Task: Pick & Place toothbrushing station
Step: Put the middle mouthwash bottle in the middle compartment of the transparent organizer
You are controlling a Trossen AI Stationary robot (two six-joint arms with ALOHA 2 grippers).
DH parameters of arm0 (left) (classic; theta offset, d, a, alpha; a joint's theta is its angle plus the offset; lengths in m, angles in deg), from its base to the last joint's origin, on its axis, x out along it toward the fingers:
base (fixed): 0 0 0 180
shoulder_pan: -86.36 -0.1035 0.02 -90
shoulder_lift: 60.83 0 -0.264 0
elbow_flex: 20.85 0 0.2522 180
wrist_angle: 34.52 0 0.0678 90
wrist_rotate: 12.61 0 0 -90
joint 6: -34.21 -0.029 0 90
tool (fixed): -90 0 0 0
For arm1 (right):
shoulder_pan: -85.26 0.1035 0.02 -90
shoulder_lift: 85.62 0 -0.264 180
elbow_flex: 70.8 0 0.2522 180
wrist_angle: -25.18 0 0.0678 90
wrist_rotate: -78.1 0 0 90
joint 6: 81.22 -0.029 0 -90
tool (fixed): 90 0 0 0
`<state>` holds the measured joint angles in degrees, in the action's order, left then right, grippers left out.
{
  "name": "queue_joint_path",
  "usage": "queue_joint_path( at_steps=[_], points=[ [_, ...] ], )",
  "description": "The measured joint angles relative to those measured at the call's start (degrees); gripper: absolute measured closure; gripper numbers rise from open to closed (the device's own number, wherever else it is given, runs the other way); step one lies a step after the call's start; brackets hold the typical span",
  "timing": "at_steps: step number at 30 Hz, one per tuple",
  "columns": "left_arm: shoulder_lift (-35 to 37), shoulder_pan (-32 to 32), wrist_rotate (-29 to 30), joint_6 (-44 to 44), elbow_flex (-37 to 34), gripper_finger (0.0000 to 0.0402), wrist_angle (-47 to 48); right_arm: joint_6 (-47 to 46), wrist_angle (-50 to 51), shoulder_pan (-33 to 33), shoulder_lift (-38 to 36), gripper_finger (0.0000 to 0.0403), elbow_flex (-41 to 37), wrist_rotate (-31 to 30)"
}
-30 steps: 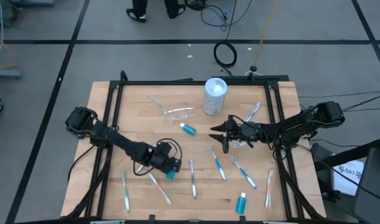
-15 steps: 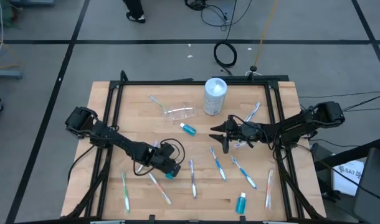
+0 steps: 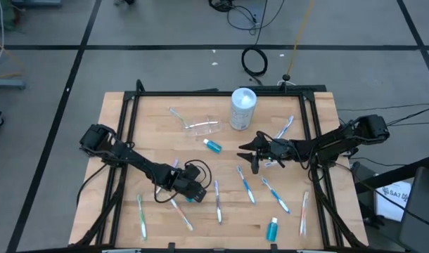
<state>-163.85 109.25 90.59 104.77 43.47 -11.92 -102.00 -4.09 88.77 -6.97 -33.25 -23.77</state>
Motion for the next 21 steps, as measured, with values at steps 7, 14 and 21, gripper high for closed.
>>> queue_joint_path(
  at_steps=[7, 14, 21],
  points=[
    [-0.05, -0.29, -3.43, -11.43, -0.02, 0.0259, 1.08, 0.30, -0.02, 0.00, 0.00, 0.0248, 0.00, 0.12],
    [-0.05, -2.99, -10.42, -17.11, 0.00, 0.0227, 2.85, 0.43, -0.02, 0.00, 0.00, 0.0248, 0.00, 0.11],
    [-0.06, -3.83, -12.23, -23.20, -0.03, 0.0237, 3.16, 0.45, -0.02, 0.00, 0.00, 0.0248, 0.00, 0.12]
  ],
)
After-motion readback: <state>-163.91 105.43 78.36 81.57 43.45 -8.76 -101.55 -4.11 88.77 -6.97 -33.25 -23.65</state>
